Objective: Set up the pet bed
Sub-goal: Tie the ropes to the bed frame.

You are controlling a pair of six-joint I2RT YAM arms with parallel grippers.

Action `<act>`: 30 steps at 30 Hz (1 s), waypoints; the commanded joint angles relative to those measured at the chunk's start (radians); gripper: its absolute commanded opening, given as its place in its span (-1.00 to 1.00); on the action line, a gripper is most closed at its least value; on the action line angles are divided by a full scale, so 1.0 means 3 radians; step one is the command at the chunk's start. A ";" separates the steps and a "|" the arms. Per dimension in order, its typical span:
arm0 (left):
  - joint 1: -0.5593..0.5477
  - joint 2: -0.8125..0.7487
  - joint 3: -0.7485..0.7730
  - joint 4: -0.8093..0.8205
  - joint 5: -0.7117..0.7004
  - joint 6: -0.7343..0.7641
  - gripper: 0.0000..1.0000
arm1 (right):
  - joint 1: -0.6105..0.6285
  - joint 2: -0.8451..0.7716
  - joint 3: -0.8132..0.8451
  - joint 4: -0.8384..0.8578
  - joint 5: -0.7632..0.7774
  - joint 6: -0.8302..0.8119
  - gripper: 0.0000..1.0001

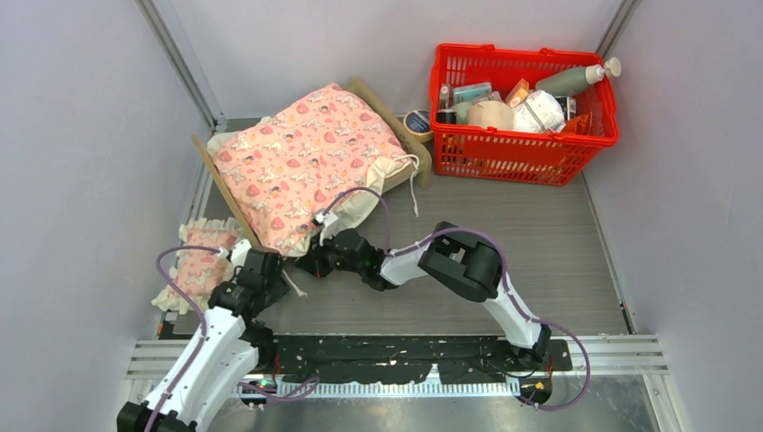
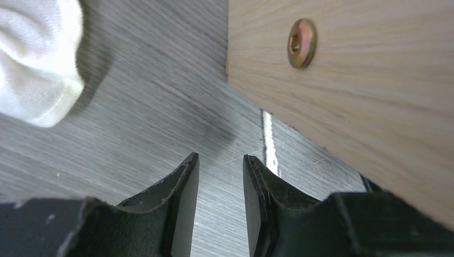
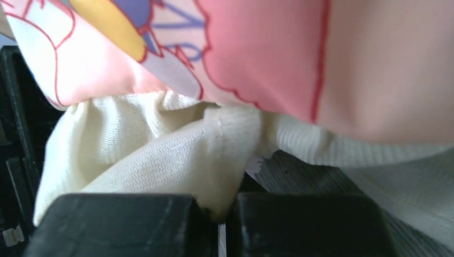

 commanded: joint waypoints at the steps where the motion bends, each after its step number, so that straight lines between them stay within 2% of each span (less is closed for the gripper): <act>1: -0.0160 -0.0205 0.0049 0.0997 0.0151 0.0323 -0.21 | 0.0002 -0.0070 0.0016 0.0113 -0.0062 -0.0027 -0.90; 5: -0.0331 -0.0239 0.0206 0.0794 -0.0031 0.0088 -0.23 | 0.0010 -0.0080 -0.0020 0.0145 -0.0049 -0.0019 -0.90; 10: -0.0810 -0.0354 0.0436 -0.0068 -0.0804 -0.0495 -0.23 | 0.0037 -0.0044 -0.0002 0.0133 -0.0064 -0.0014 -0.90; 16: -0.1010 -0.0707 0.0257 -0.0039 -0.0948 -0.0940 -0.28 | 0.0039 -0.0029 -0.0023 0.0165 -0.0060 0.0012 -0.90; 20: -0.1155 -0.0815 0.0318 -0.0479 -0.1328 -0.1261 -0.32 | 0.0039 -0.0026 -0.0016 0.0187 -0.0064 0.0028 -0.90; 21: -0.1163 -0.0888 0.0306 -0.0406 -0.1372 -0.1183 -0.32 | 0.0037 -0.0027 -0.0021 0.0191 -0.0064 0.0028 -0.90; 23: -0.1165 -0.0989 0.0266 -0.0280 -0.1361 -0.1076 -0.33 | 0.0039 -0.0030 -0.0032 0.0206 -0.0061 0.0024 -0.90; 26: -0.1176 -0.0851 0.0259 -0.0149 -0.1189 -0.1000 -0.34 | 0.0039 -0.0018 -0.0034 0.0216 -0.0055 0.0036 -0.89; 28: -0.1230 -0.0629 0.0297 -0.0158 -0.1083 -0.1087 -0.34 | 0.0039 -0.0019 -0.0038 0.0217 -0.0050 0.0040 -0.89; 30: -0.1355 -0.0454 0.0380 -0.0353 -0.1097 -0.1409 -0.34 | 0.0039 -0.0025 -0.0046 0.0215 -0.0045 0.0040 -0.90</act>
